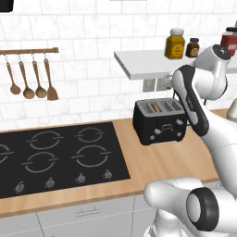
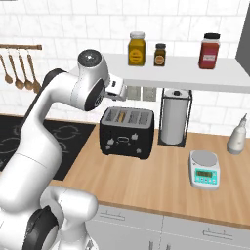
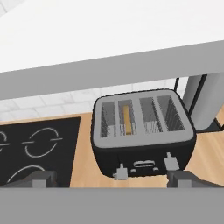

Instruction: Start the toaster. Once the lever pops up, take the bread to the plate on the dining counter.

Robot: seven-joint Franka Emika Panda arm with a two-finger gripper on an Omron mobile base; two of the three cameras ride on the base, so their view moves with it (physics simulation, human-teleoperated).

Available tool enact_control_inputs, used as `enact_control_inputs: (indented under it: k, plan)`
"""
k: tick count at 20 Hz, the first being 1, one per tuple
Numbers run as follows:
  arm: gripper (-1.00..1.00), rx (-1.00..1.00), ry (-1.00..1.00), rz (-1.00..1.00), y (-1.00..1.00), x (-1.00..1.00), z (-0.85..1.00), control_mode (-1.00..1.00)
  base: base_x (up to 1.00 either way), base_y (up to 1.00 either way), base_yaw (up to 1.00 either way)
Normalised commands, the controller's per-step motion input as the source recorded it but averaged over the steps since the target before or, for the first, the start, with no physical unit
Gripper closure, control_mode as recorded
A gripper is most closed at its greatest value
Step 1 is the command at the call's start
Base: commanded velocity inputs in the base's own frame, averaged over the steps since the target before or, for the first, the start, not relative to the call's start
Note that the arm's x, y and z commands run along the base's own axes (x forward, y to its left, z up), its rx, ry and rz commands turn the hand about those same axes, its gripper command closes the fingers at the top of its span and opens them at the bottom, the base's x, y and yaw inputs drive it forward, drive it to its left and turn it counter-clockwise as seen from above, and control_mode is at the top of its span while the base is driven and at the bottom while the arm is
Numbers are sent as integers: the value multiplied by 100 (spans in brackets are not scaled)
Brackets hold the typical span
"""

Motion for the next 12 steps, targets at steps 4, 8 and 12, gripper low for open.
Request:
enact_control_inputs:
  k: [4, 8, 12]
  plan:
    - [-100, 0, 0, 0, 0, 0, 0, -100, 0, 0, 0]
    - [-100, 0, 0, 0, 0, 0, 0, -100, 0, 0, 0]
    - [-100, 0, 0, 0, 0, 0, 0, -100, 0, 0, 0]
